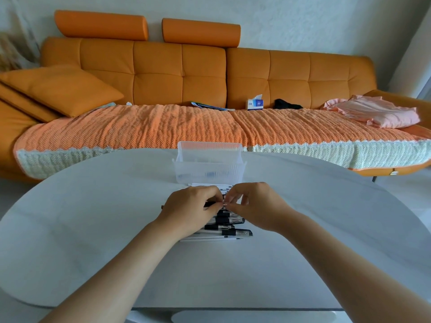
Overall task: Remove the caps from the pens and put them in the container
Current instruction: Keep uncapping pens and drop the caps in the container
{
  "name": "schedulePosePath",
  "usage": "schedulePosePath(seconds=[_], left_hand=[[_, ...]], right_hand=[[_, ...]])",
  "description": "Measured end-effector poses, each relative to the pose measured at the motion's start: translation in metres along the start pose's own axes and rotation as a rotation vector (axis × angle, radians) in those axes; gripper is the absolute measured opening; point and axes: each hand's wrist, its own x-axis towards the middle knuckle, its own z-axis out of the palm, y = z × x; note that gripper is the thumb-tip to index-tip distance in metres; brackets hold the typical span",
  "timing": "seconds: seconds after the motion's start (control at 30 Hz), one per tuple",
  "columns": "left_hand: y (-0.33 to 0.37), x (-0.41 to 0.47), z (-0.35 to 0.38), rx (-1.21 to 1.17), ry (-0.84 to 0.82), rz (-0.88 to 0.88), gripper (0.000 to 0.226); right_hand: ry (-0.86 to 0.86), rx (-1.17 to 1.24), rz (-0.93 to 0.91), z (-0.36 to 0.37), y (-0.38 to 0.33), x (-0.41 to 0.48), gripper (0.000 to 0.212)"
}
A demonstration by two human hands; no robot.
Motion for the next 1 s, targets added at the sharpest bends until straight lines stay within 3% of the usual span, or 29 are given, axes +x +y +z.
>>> schedulePosePath(seconds=[0.33, 0.63, 0.77, 0.87, 1.0], left_hand=[[0.016, 0.006, 0.012, -0.037, 0.07, 0.038, 0.003], [0.025, 0.011, 0.019, 0.029, 0.19, 0.201, 0.008], [0.026, 0.011, 0.022, 0.02, 0.064, 0.174, 0.003], [0.027, 0.011, 0.024, -0.008, -0.034, 0.107, 0.01], [0.024, 0.013, 0.022, -0.03, -0.057, 0.048, 0.01]], right_hand=[[0.04, -0.131, -0.017, -0.008, 0.007, -0.013, 0.006], [-0.056, 0.12, 0.147, -0.019, 0.013, -0.019, 0.022], [-0.042, 0.067, 0.167, -0.02, 0.019, -0.024, 0.012], [-0.031, -0.08, 0.083, -0.022, 0.022, -0.029, 0.01], [-0.017, -0.165, 0.047, -0.029, 0.023, -0.033, 0.006]])
